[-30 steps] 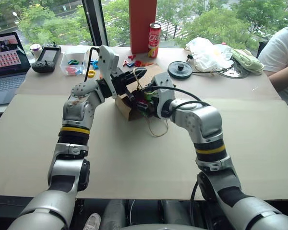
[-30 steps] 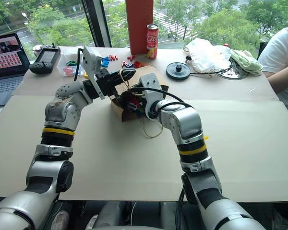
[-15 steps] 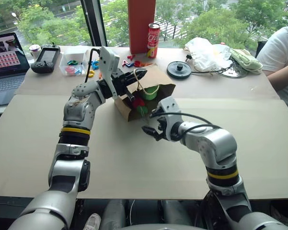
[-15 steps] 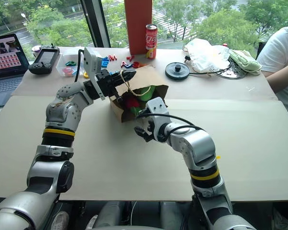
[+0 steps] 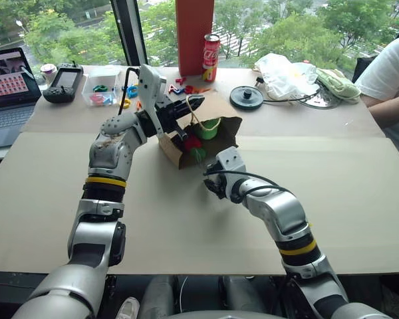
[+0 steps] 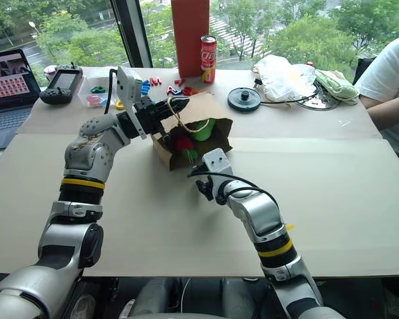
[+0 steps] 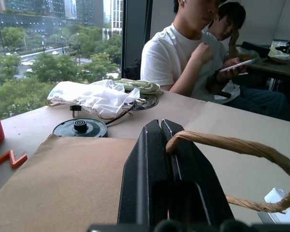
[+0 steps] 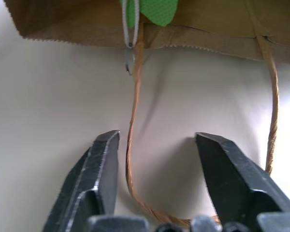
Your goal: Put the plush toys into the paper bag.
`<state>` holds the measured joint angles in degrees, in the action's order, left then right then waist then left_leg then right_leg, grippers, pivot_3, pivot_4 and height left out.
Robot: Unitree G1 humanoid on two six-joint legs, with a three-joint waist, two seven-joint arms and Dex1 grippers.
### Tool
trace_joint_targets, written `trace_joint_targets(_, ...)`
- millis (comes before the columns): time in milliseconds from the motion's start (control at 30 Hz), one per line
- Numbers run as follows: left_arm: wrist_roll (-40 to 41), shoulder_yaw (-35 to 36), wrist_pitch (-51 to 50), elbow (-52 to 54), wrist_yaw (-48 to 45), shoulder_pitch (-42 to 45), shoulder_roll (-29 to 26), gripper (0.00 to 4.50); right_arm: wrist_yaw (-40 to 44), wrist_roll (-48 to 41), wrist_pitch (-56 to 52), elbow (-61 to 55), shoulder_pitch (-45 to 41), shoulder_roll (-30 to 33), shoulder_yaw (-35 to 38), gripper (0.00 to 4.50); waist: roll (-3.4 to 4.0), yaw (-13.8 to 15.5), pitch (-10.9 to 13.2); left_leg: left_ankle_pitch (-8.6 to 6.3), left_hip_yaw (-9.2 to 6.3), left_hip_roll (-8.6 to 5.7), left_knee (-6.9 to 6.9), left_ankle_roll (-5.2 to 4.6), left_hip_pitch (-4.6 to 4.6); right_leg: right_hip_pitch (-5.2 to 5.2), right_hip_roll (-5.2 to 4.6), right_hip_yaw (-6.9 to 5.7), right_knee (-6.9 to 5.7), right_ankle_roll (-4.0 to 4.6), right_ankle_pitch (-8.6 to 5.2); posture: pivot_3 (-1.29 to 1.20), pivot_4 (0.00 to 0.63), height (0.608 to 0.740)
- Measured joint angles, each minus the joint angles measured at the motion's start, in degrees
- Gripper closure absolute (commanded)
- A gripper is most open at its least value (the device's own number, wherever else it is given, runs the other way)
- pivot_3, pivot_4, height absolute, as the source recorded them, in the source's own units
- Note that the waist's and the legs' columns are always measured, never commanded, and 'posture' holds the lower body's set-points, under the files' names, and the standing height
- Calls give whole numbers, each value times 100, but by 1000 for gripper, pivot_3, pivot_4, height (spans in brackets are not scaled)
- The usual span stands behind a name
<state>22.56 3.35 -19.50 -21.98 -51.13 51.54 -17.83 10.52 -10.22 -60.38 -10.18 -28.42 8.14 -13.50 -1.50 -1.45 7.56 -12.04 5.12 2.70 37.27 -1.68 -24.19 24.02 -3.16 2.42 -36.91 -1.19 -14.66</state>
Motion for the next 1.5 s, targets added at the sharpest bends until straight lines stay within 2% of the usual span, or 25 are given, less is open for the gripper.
trace_joint_targets(133, 4, 8, -42, 0, 35, 10, 1, 4500, -53, 88, 255, 191, 10, -82, 55, 4377, 0, -76, -1, 0, 0, 2, 0, 0, 5, -1, 1, 1, -8, 0, 0, 0, 150, 739)
trace_joint_targets(167, 4, 10, -43, 0, 39, 17, 0, 4500, -56, 105, 290, 211, 14, -87, 61, 4447, 0, -91, -1, 0, -1, 2, -1, 0, 5, 0, 1, 1, -9, 0, 0, 0, 150, 739)
trace_joint_targets(433, 6, 23, -46, 0, 45, 21, 0, 4500, -27, 103, 323, 224, 23, -131, 104, 4447, 0, -113, -2, 0, 0, 4, -4, 0, 6, 1, 3, 3, -9, 1, 0, 0, 150, 739)
trace_joint_targets(633, 18, 25, -46, 7, 44, 18, 4, 4500, 173, 41, 262, -159, 225, 96, 169, 4447, 0, -83, -1, 0, 0, 2, -8, 0, -9, 8, 0, 1, -14, 1, 0, 0, 150, 739)
trace_joint_targets(900, 305, 225, -214, 226, 249, -119, 225, 4500, 654, -18, 640, -1705, 264, 1336, 868, 4447, 1, 40, 1, -1, -1, -9, -12, -2, -20, 9, -10, -3, -6, -3, 0, 0, 150, 739)
trace_joint_targets(1133, 1242, 965, -882, 755, 1341, -177, 925, 4500, 951, -431, 603, -2725, -474, 1743, 1598, 4447, -2, 64, 2, -1, -7, -8, -8, -2, -9, 2, -7, -1, 14, -2, 0, 0, 150, 739)
trace_joint_targets(1300, 1451, 1055, -1099, 1067, 1886, -367, 1135, 4500, 1031, -597, 346, -2897, -512, 1761, 1399, 4447, -1, 62, 2, -1, -6, -10, -8, -2, -10, 2, -9, 2, 13, -2, 0, 0, 150, 739)
trace_joint_targets(1500, 1422, 876, -1171, 1269, 2025, -687, 1061, 4500, 1026, -627, 164, -2897, -445, 1858, 1109, 4447, -1, 67, 2, 0, -6, -12, -8, -1, -10, 2, -11, 1, 13, -1, 0, 0, 150, 739)
